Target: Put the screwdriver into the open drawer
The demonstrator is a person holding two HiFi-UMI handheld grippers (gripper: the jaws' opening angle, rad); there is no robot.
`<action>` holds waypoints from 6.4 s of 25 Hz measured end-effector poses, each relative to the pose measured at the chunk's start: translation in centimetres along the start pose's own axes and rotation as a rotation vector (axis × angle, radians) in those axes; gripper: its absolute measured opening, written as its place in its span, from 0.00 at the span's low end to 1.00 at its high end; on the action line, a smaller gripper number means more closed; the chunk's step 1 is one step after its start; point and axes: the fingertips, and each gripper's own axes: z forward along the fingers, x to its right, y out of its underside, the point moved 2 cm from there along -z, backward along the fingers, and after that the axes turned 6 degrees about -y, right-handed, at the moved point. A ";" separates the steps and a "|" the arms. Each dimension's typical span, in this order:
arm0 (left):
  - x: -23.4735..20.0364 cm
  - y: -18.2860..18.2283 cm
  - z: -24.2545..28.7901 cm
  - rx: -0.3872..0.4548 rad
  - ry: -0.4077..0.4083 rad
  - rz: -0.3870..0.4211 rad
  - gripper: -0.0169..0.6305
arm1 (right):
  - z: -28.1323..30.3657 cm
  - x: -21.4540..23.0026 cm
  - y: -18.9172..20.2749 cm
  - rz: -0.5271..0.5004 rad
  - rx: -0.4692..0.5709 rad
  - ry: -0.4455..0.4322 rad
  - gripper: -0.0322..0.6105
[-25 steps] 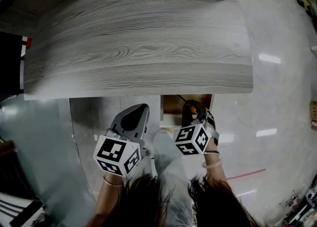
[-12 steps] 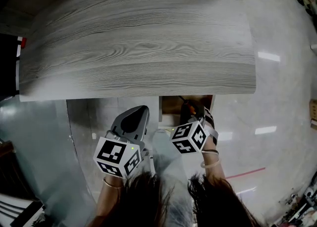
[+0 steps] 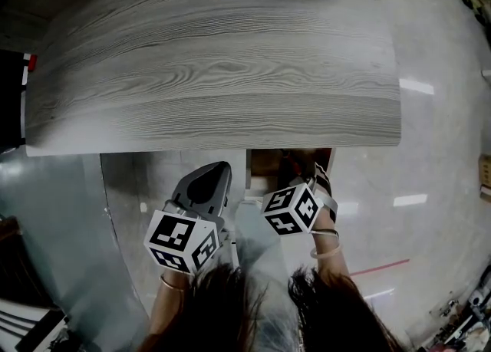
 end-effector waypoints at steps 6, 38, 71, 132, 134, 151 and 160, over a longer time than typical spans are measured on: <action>0.1 0.2 0.3 -0.006 0.009 -0.006 0.05 | 0.2 0.0 0.0 0.004 -0.003 0.001 0.19; 0.5 0.9 -2.1 -0.012 0.054 0.043 0.05 | -3.9 -1.3 -0.6 0.106 0.046 0.051 0.21; 5.6 -0.9 -15.7 0.029 0.101 0.126 0.05 | -21.6 -7.7 -1.1 0.275 0.212 0.236 0.10; 13.2 -2.7 -45.6 0.399 0.267 0.380 0.05 | -53.3 -27.2 -5.0 0.403 0.730 0.532 0.10; 13.2 -2.3 -46.1 0.402 0.268 0.388 0.05 | -53.6 -27.8 -5.0 0.392 0.736 0.546 0.10; 13.3 -2.7 -47.7 0.423 0.262 0.362 0.05 | -54.6 -29.4 -5.2 0.317 0.732 0.544 0.10; 15.8 -3.7 -46.6 0.412 0.214 0.351 0.05 | -55.4 -26.7 -3.5 0.297 0.726 0.501 0.09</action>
